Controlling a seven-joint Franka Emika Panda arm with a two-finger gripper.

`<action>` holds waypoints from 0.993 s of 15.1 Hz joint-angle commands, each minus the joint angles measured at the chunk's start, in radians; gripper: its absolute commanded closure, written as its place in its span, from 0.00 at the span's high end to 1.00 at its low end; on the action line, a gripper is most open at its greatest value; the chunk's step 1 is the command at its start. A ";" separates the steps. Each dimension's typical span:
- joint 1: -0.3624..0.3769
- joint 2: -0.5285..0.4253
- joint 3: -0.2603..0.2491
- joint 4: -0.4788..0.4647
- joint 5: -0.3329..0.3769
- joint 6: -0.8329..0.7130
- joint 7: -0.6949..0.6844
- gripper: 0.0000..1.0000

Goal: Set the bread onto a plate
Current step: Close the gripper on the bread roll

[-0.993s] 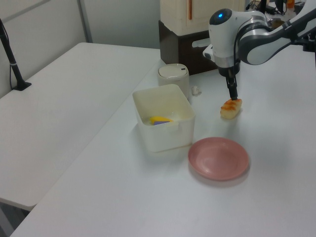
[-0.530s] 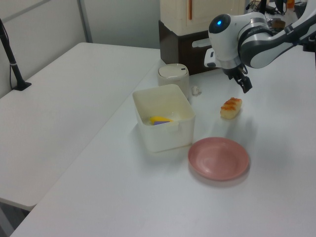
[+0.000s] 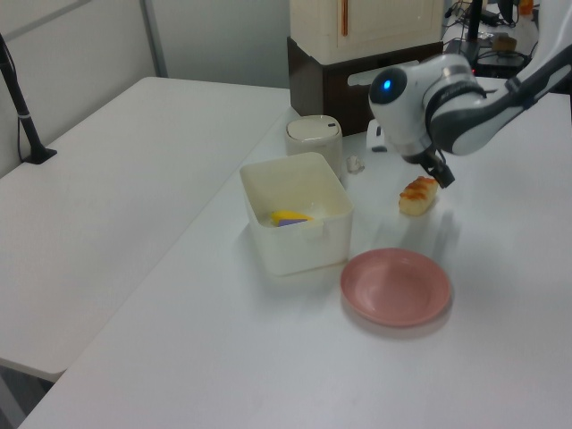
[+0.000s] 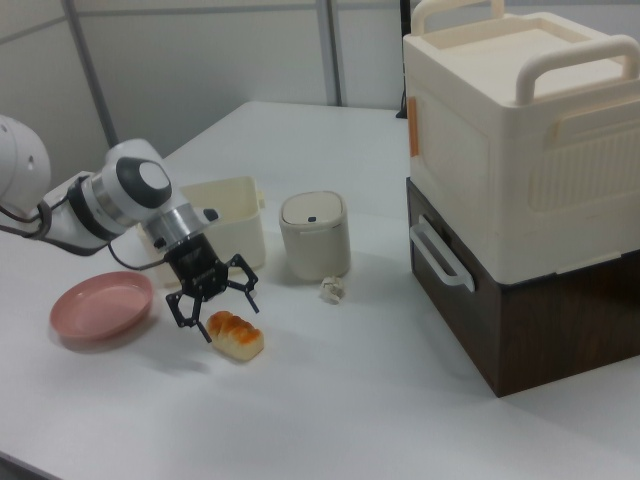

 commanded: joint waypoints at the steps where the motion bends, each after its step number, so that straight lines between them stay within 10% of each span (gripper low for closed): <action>1: 0.040 0.076 -0.006 0.020 -0.075 -0.012 0.095 0.93; 5: 0.039 0.092 -0.006 0.028 -0.087 -0.010 0.088 0.80; 7: 0.039 0.092 -0.006 0.028 -0.093 -0.010 0.077 0.43; 10: 0.039 0.090 -0.004 0.030 -0.099 -0.010 0.043 0.20; 15: 0.031 0.066 -0.003 0.072 -0.090 -0.028 -0.018 0.12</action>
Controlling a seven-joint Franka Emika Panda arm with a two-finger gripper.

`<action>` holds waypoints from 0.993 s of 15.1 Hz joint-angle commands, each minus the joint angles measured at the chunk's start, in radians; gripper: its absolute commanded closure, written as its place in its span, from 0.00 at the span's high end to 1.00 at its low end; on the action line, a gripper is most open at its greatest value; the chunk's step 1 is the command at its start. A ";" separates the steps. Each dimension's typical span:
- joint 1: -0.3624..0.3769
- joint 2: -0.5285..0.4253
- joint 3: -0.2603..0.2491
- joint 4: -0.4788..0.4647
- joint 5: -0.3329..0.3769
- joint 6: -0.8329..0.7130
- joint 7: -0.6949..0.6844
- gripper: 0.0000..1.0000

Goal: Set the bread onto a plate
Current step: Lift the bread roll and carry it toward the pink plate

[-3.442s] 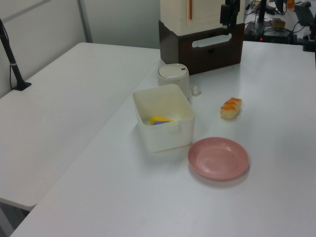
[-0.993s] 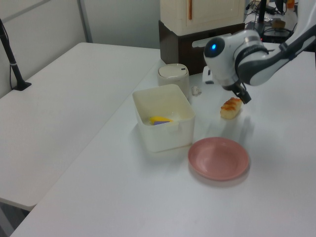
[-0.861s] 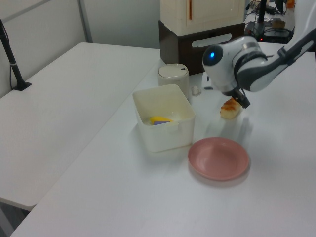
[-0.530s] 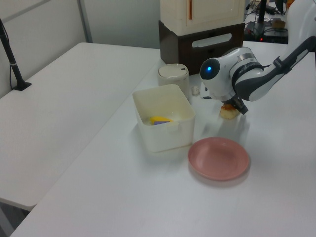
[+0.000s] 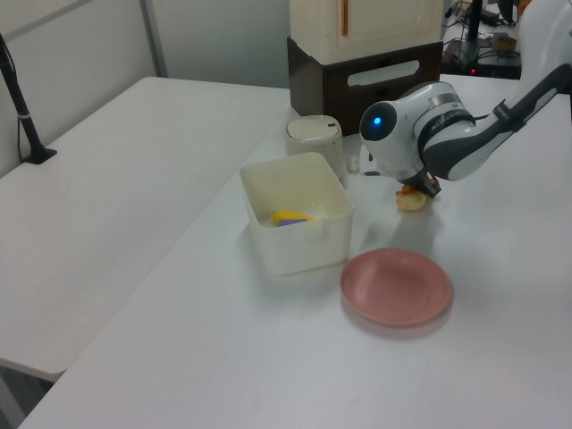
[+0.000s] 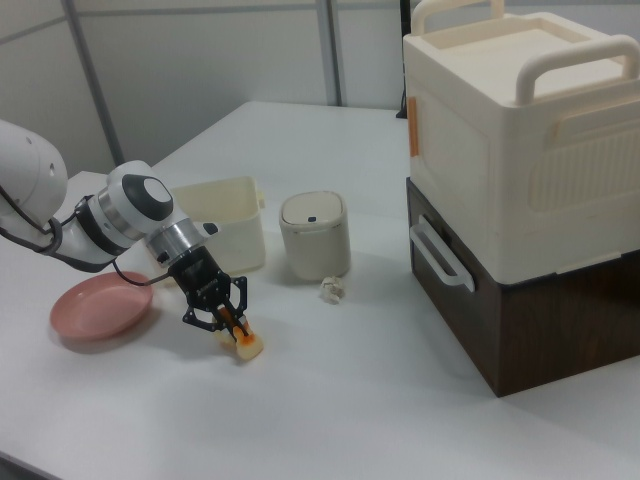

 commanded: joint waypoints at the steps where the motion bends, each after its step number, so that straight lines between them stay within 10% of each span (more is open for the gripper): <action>1: -0.002 -0.041 -0.003 0.074 0.011 -0.067 -0.136 0.12; 7: -0.051 -0.117 -0.003 0.255 0.239 -0.262 -0.327 0.11; 15: -0.031 -0.255 -0.001 0.243 0.492 -0.225 0.108 0.07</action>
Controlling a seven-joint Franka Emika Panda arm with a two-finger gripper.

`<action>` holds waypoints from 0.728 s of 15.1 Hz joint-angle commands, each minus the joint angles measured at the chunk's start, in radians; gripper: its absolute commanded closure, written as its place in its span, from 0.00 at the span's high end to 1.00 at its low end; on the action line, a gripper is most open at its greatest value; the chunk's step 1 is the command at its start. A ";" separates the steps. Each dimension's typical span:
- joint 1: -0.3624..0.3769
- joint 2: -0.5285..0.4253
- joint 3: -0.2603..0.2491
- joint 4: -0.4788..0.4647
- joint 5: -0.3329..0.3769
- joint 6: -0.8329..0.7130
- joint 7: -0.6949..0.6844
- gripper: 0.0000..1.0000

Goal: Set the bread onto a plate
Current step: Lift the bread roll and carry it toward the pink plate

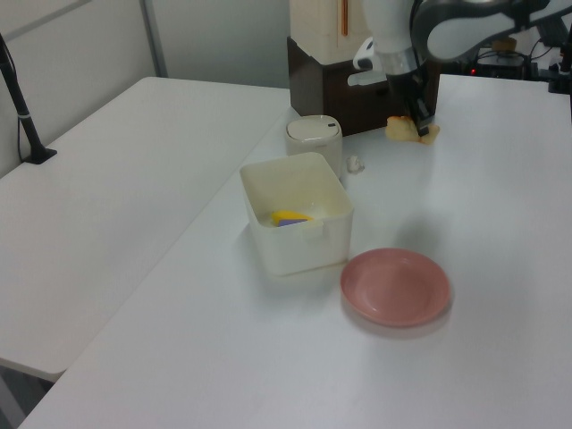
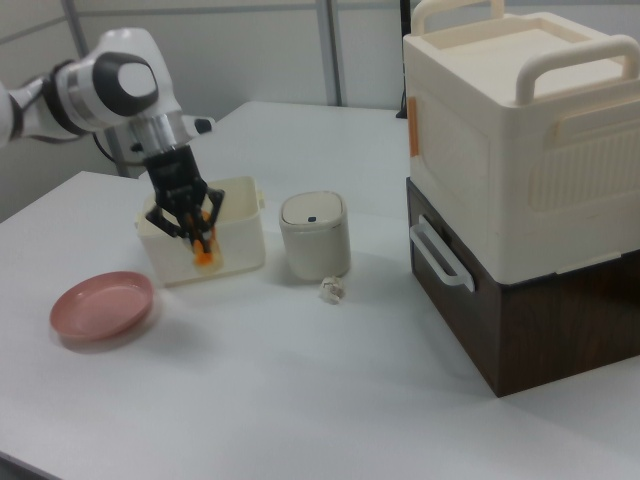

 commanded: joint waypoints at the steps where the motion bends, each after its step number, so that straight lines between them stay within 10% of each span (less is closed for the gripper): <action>1: 0.035 -0.088 -0.003 -0.044 0.076 0.028 0.180 0.08; 11: 0.247 -0.174 -0.005 -0.270 0.070 0.280 0.717 0.08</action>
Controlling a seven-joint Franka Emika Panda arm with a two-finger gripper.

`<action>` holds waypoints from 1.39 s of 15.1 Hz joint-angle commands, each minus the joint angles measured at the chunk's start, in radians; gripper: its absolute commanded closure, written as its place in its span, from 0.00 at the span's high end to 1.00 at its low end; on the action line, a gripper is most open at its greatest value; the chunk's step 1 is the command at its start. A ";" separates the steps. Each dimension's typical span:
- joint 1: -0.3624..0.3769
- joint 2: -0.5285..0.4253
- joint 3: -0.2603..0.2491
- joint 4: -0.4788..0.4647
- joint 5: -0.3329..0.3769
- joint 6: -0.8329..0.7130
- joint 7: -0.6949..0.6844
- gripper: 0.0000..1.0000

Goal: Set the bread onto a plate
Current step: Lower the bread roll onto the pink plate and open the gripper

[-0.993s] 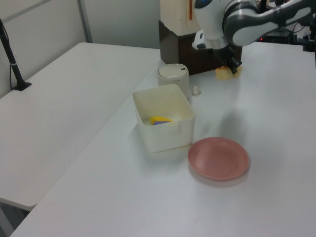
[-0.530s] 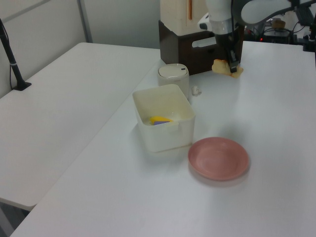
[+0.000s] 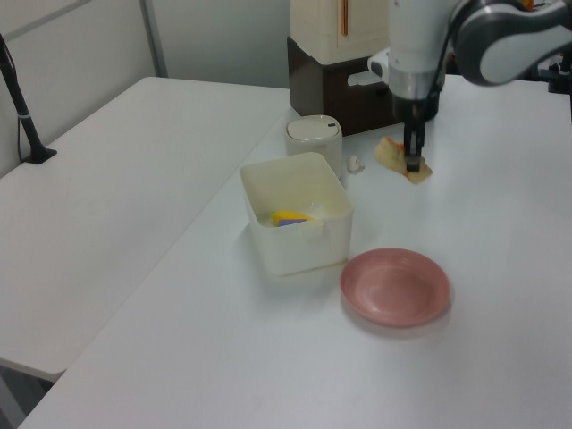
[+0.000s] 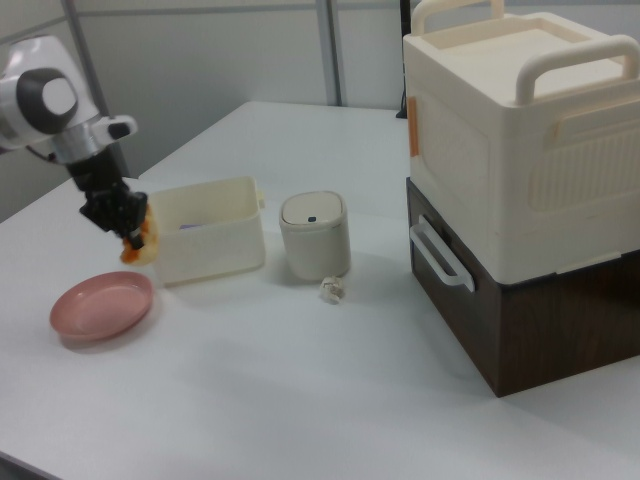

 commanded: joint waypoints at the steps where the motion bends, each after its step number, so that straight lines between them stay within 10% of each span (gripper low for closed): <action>1: 0.076 -0.037 -0.012 -0.066 -0.015 0.047 0.131 0.08; 14: 0.260 0.186 0.006 -0.032 -0.247 0.196 0.650 0.10; 19: 0.266 0.196 0.026 -0.040 -0.264 0.173 0.573 0.61; 21: 0.268 0.196 0.036 -0.040 -0.264 0.129 0.491 0.67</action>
